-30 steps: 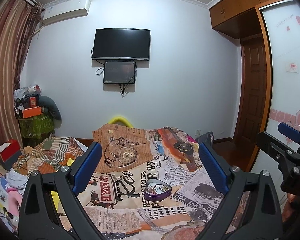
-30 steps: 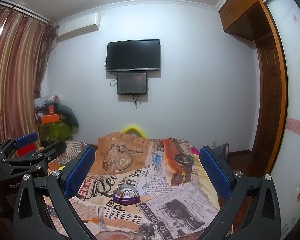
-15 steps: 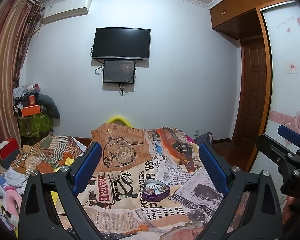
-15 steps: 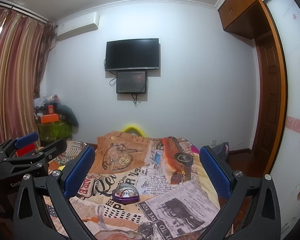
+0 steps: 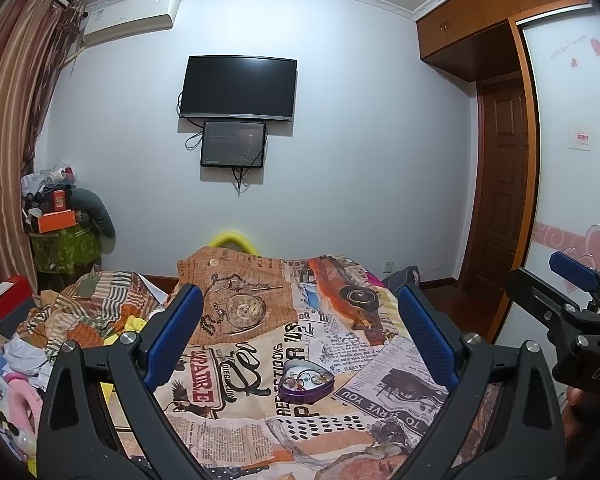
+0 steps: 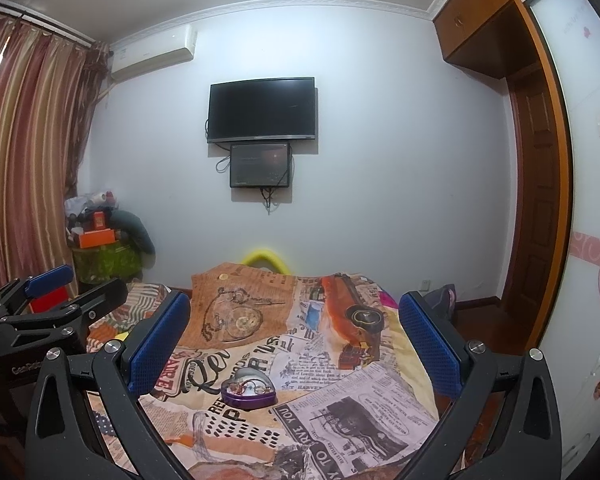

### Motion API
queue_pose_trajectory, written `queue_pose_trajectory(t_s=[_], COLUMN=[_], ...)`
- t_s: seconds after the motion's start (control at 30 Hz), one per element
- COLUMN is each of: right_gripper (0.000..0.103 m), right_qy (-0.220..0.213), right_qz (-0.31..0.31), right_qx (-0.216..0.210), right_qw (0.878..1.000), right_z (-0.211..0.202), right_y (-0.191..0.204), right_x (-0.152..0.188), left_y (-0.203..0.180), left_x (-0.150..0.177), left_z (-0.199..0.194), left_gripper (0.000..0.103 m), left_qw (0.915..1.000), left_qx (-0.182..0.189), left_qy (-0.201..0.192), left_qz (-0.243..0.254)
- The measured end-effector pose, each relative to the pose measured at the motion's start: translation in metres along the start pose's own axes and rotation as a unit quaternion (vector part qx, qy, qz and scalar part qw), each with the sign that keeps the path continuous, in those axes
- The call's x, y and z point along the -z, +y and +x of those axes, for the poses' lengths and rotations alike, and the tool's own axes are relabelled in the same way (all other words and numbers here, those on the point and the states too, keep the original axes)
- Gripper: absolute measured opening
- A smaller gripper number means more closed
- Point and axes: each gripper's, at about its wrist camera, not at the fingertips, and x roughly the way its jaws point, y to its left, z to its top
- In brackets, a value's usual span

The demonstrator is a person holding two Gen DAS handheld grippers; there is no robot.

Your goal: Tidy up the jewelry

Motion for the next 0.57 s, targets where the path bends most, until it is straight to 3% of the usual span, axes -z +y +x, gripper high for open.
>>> queue_pose_trajectory(t_s=[0.57], right_gripper=[0.103], right_qy=[0.020], right_qz=[0.008], right_qx=[0.008], right_qw=[1.000], right_z=[0.013], right_y=[-0.006], right_x=[0.007], left_y=[0.000], left_x=[0.007], left_z=[0.014], left_gripper=[0.102], left_qw=[0.9999], left_qx=[0.004], left_qy=[0.012], left_qz=[0.003])
